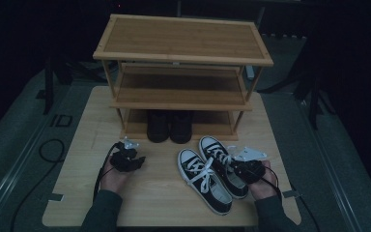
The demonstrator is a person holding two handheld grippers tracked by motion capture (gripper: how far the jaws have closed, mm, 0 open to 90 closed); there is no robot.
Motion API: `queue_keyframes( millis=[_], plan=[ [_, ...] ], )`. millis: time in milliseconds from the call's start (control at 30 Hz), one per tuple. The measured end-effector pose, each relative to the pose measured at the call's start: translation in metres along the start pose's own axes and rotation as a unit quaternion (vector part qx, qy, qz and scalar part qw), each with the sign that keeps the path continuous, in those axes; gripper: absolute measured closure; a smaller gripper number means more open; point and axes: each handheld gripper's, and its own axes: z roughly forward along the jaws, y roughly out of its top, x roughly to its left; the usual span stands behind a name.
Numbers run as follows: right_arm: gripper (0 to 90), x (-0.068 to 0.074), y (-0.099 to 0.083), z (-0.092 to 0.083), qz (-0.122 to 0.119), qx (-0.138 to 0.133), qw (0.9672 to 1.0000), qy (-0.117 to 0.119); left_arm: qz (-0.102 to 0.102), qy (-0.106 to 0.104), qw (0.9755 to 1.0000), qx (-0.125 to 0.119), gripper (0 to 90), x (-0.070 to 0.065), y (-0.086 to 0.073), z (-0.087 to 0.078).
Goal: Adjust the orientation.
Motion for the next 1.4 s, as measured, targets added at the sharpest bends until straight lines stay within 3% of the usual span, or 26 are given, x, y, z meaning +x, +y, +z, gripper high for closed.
queue_keyframes(
  millis=[333, 500, 667, 767, 867, 933, 1167, 1200, 1400],
  plan=[
    [87.4, 0.001, -0.011, 0.0, 0.013, -0.023, 0.9991, 0.033, 0.0, 0.0, 1.0, 0.0, 57.7, 0.0, 0.0, 0.0],
    [83.1, -0.002, -0.013, 0.003, 0.021, -0.005, 0.999, 0.04, 0.0, 0.001, 1.0, 0.0, 57.5, 0.0, 0.0, 0.0],
    [67.3, 0.0, -0.007, -0.003, -0.002, 0.025, 0.9993, 0.028, 0.0, -0.001, 1.0, -0.001, 57.2, 0.0, 0.0, 0.0],
    [63.1, -0.003, -0.004, -0.008, -0.001, 0.037, 0.9987, 0.034, 0.0, -0.003, 1.0, -0.001, 57.0, 0.0, 0.0, 0.0],
    [60.2, -0.009, -0.002, -0.012, 0.019, 0.051, 0.9968, 0.06, 0.001, 0.0, 1.0, -0.001, 56.7, 0.0, 0.0, 0.0],
    [58.1, -0.012, -0.001, -0.014, 0.021, 0.06, 0.9963, 0.059, 0.001, -0.001, 1.0, -0.002, 56.6, 0.0, 0.0, 0.0],
    [55.2, -0.019, 0.003, -0.026, 0.014, 0.072, 0.9953, 0.063, 0.001, -0.001, 1.0, -0.002, 56.4, 0.0, 0.0, 0.0],
    [56.7, -0.02, 0.005, -0.031, 0.004, 0.073, 0.9955, 0.059, 0.001, 0.0, 1.0, -0.002, 56.3, -0.001, 0.0, 0.0],
    [57.7, -0.022, 0.011, -0.047, 0.002, 0.063, 0.9964, 0.057, 0.0, 0.0, 1.0, -0.003, 56.3, -0.001, 0.0, 0.0]
  ],
)
